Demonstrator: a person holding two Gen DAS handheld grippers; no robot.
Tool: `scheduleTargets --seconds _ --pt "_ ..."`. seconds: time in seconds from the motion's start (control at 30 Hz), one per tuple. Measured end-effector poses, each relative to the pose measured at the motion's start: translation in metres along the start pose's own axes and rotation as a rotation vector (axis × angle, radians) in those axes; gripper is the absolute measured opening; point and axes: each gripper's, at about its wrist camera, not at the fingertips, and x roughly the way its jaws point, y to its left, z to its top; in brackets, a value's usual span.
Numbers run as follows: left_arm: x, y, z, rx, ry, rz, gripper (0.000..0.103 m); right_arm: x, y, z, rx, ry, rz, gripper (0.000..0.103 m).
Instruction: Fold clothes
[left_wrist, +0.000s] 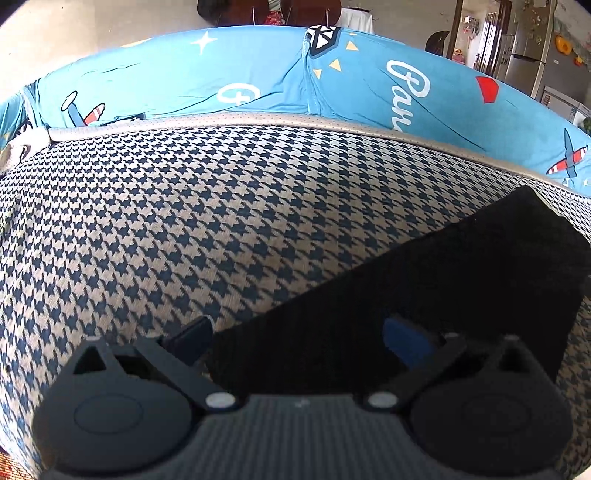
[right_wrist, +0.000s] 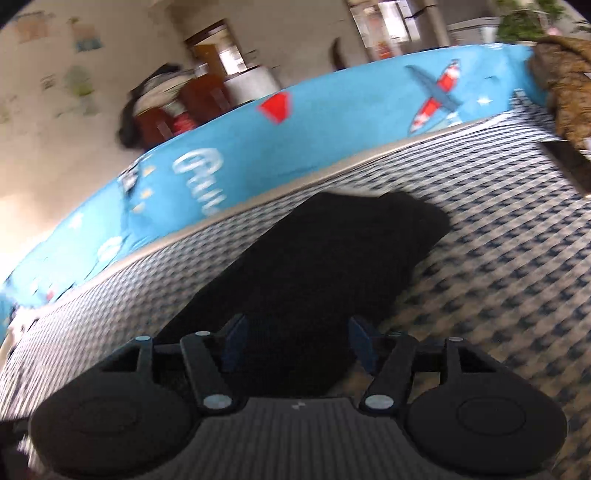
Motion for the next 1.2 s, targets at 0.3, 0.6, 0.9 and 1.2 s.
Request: scheduleTargets --seconds 0.3,0.6,0.9,1.2 --pt "0.004 -0.010 -0.011 0.065 -0.001 0.036 0.103 0.006 0.050 -0.038 -0.158 0.079 0.086 0.064" --pt "0.020 -0.006 -0.022 0.039 0.060 0.048 0.103 0.020 0.081 -0.063 -0.320 0.158 0.044 0.076" --pt "0.018 -0.008 -0.036 0.049 0.042 0.056 0.103 0.022 0.097 -0.075 -0.423 0.153 -0.011 0.085" --pt "0.010 -0.007 -0.045 0.042 0.037 0.052 0.103 0.016 0.094 -0.079 -0.428 0.145 -0.030 0.086"
